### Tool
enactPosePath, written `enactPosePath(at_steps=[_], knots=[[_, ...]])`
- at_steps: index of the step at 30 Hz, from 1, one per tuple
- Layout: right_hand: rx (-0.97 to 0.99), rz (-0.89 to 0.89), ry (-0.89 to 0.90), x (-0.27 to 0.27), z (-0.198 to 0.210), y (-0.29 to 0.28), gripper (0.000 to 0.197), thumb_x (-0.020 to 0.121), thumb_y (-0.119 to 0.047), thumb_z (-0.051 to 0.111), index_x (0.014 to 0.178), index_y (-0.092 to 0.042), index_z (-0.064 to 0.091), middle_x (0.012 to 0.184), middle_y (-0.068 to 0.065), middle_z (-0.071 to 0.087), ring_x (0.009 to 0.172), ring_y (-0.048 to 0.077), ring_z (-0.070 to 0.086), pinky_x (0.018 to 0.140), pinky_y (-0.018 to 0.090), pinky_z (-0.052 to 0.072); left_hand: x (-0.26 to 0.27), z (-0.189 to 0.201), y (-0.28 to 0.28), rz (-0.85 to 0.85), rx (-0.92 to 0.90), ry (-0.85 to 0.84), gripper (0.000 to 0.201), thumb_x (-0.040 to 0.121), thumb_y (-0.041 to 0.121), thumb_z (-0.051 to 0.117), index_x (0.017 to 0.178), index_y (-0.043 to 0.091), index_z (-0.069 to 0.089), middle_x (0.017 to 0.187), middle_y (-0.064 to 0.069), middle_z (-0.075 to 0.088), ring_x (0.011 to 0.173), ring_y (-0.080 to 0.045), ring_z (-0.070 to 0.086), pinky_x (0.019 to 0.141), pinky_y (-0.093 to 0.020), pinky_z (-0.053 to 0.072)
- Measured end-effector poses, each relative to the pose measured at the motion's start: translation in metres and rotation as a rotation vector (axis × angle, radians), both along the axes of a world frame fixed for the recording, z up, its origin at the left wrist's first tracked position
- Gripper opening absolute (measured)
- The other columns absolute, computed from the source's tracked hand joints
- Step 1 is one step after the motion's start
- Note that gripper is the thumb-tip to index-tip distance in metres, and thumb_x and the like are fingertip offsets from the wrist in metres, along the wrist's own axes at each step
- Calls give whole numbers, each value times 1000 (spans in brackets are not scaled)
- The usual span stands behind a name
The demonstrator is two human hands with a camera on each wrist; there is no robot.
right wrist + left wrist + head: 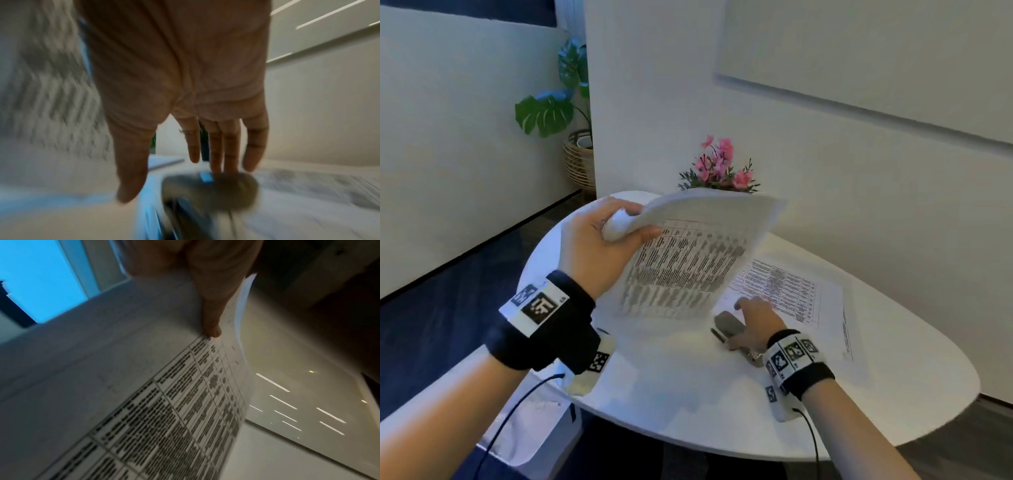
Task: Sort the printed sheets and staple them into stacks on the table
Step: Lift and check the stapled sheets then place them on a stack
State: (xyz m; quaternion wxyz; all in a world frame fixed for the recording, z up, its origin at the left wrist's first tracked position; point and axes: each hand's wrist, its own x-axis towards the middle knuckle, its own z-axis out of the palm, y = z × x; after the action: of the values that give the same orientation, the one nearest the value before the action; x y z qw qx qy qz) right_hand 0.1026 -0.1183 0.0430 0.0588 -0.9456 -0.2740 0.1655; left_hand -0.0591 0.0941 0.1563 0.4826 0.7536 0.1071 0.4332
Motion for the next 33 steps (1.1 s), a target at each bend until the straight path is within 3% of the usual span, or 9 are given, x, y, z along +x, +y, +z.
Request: enactPosePath(at_steps=[4,8,13,15,21,23,26,30,33], knots=[[-45,-11,63,8,-19,-5,42,88,-28,63,122,-7,48,121,12,55,98,25,53,80,29,43,-12,26,-8,-44,64,-136,24,75,20,79,88,34,65,81,26,69,75,2,66,69,-17,54],[112,-184,98,14,-19,-22,18,98,-23,47,99,-5,48,99,12,57,77,21,48,67,26,40,-1,22,7,30,-14,-108,22,87,17,68,98,33,61,87,23,66,80,7,62,71,-15,52],[816,-587,228,19,6,-48,45,97,-40,47,69,-6,49,58,9,48,48,18,49,36,20,40,31,-54,19,110,-142,419,38,95,20,53,132,15,46,124,-8,59,114,-27,55,100,-39,42],[871,-575,224,22,12,-55,42,98,-32,48,67,-4,50,57,11,44,38,16,40,38,20,31,35,-92,13,68,-162,627,38,96,15,50,133,16,42,126,-15,57,113,-32,54,94,-36,41],[700,-465,244,-4,10,-43,37,93,-42,53,82,-6,57,60,6,56,50,20,51,44,25,44,28,-157,-12,-114,-85,968,53,96,12,51,142,20,27,118,-23,57,88,-29,56,72,-29,42],[591,-381,228,-11,-3,-32,28,93,-36,56,85,-9,57,74,11,63,58,25,59,52,32,50,26,-164,-20,-174,-33,1034,65,94,13,55,147,20,18,130,-22,49,107,-33,55,81,-33,45],[288,-263,175,-24,-21,-13,34,93,-38,55,106,-7,52,96,10,62,82,29,62,67,36,50,23,-173,-27,-177,304,1041,83,88,15,63,150,16,9,153,-12,18,137,-30,27,109,-37,33],[15,-233,91,-41,-37,5,43,95,-34,50,124,-4,40,113,14,57,95,30,58,71,33,45,22,-178,-44,-401,697,1039,74,90,47,56,150,22,21,158,3,13,144,-19,13,115,-39,22],[-78,-249,39,-45,-45,8,40,96,-30,49,126,-6,39,116,14,58,100,31,60,75,35,47,25,-189,-60,-573,801,1119,92,79,70,52,151,22,19,160,3,8,146,-20,10,118,-40,16]])
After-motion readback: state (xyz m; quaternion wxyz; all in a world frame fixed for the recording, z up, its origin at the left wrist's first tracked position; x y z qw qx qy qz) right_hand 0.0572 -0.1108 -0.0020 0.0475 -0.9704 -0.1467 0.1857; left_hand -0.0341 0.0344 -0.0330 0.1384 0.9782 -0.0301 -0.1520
